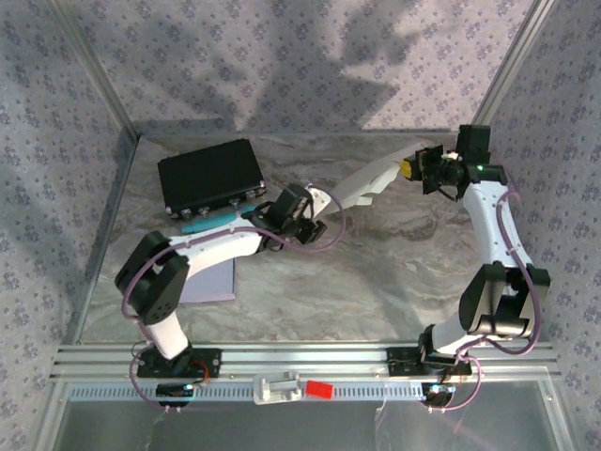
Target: Fold the paper box
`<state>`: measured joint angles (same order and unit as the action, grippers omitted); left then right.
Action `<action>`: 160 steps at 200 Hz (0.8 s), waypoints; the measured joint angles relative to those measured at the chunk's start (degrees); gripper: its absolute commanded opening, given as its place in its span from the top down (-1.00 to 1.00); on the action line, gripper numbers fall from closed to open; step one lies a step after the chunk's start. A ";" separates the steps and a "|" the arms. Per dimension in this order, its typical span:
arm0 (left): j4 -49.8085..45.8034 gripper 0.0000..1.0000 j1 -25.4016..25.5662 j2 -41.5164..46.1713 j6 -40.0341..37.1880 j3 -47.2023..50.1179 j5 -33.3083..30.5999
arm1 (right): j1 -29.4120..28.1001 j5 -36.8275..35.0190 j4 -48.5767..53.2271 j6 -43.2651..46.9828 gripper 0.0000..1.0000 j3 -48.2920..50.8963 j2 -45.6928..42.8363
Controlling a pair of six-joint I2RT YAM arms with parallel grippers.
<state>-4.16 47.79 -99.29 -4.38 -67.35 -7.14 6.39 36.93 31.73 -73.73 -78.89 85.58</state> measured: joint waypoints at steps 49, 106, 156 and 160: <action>3.65 -0.27 1.11 -4.42 -2.32 -4.17 -5.53 | 0.48 0.76 1.66 -1.31 1.00 -0.17 0.00; 2.99 1.00 0.98 -7.89 -5.27 -8.09 -7.15 | 1.92 2.10 3.54 -1.99 0.95 -0.20 0.00; -13.62 1.00 0.96 -6.36 -6.91 -19.32 -7.69 | 1.90 -3.32 8.85 3.21 -0.36 -8.61 -0.02; -15.87 1.00 0.96 -6.36 -6.67 -21.14 -7.72 | 1.55 -4.61 9.05 4.02 -0.40 -9.51 -0.46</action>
<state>-20.03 48.75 -105.65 -11.05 -88.49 -14.85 7.94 32.32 40.77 -69.71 -88.40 85.12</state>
